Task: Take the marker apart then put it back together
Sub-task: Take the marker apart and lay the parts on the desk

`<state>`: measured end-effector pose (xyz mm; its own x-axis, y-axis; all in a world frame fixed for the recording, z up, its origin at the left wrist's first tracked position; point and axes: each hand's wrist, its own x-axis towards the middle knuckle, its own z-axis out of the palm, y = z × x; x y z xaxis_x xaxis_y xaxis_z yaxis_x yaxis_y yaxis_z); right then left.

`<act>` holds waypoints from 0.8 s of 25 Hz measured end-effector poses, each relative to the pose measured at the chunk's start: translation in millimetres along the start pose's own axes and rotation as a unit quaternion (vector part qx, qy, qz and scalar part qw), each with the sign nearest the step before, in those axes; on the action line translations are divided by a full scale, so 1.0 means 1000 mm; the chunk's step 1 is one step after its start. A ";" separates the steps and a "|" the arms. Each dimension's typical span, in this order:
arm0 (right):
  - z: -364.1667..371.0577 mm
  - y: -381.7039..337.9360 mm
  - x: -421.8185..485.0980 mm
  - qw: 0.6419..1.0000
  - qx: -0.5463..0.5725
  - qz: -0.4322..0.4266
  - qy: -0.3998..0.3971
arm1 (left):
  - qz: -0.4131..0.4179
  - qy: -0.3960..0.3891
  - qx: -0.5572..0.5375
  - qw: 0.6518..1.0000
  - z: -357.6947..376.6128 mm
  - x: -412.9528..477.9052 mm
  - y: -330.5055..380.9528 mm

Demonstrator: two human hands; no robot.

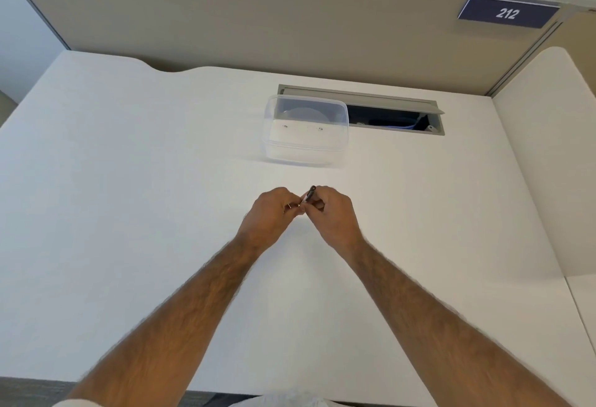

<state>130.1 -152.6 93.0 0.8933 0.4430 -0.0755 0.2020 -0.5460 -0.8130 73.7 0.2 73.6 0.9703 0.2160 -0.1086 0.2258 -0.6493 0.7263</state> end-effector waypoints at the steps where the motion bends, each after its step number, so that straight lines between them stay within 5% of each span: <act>1: 0.001 -0.001 0.006 0.999 -0.026 -0.013 -0.015 | -0.001 -0.005 0.004 1.000 -0.003 0.005 -0.004; 20: 0.004 -0.009 0.023 0.966 -0.217 -0.104 -0.095 | -0.035 0.019 -0.043 0.998 0.007 0.007 -0.017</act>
<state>146.9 -134.4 96.2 0.7342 0.6747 -0.0753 0.5544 -0.6599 -0.5072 77.5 7.4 56.1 0.9481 0.2874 -0.1363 0.2832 -0.5674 0.7732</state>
